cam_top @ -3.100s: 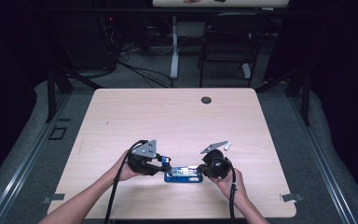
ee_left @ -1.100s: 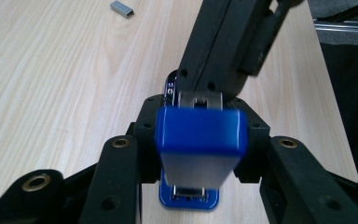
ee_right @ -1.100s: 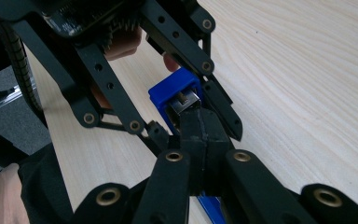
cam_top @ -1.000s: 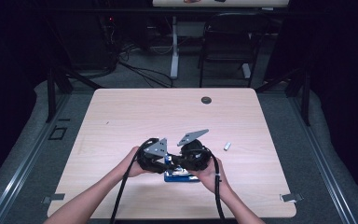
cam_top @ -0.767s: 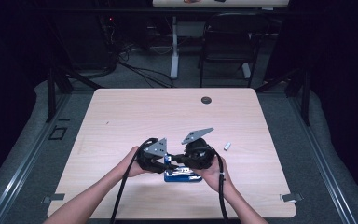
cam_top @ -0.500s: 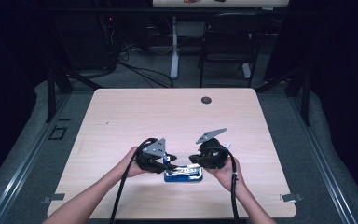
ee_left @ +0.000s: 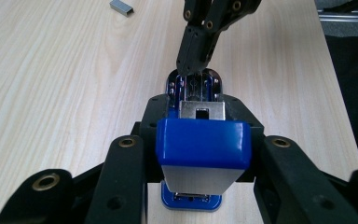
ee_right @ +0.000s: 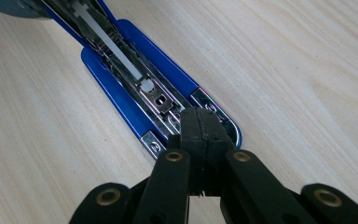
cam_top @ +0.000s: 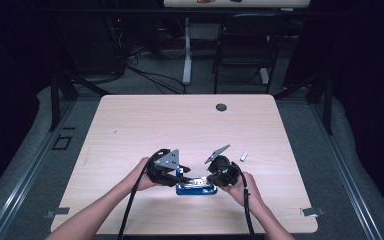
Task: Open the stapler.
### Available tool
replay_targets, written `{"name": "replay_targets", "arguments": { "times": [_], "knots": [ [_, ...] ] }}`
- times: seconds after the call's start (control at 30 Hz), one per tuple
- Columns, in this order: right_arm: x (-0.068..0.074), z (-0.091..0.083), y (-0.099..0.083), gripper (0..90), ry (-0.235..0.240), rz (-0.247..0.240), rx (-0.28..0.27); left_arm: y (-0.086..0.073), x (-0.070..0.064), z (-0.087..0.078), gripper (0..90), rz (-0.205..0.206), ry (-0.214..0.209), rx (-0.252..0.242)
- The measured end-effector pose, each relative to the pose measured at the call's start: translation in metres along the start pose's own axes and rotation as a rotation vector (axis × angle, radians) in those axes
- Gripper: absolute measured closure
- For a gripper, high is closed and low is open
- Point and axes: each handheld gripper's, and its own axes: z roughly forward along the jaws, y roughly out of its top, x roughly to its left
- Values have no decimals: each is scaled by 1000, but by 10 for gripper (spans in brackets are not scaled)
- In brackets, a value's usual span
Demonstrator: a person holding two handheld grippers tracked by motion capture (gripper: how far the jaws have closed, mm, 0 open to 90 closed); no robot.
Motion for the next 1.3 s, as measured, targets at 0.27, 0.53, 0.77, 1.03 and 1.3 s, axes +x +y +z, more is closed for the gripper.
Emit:
{"name": "replay_targets", "arguments": {
  "times": [0.27,0.53,0.77,1.03,1.3],
  "knots": [
    [-1,3,0,900,10,9,6,1,0,-1,655,-9,-2,25],
    [-5,8,-2,900,29,33,12,-6,2,-6,655,-29,-14,55],
    [-7,10,-3,900,40,37,11,-17,5,-11,654,-62,-37,80],
    [-9,10,-4,900,52,48,13,-22,6,-12,657,-66,-55,106],
    [-10,10,-4,900,52,46,19,-30,8,-12,656,-82,-67,116]
  ]
}}
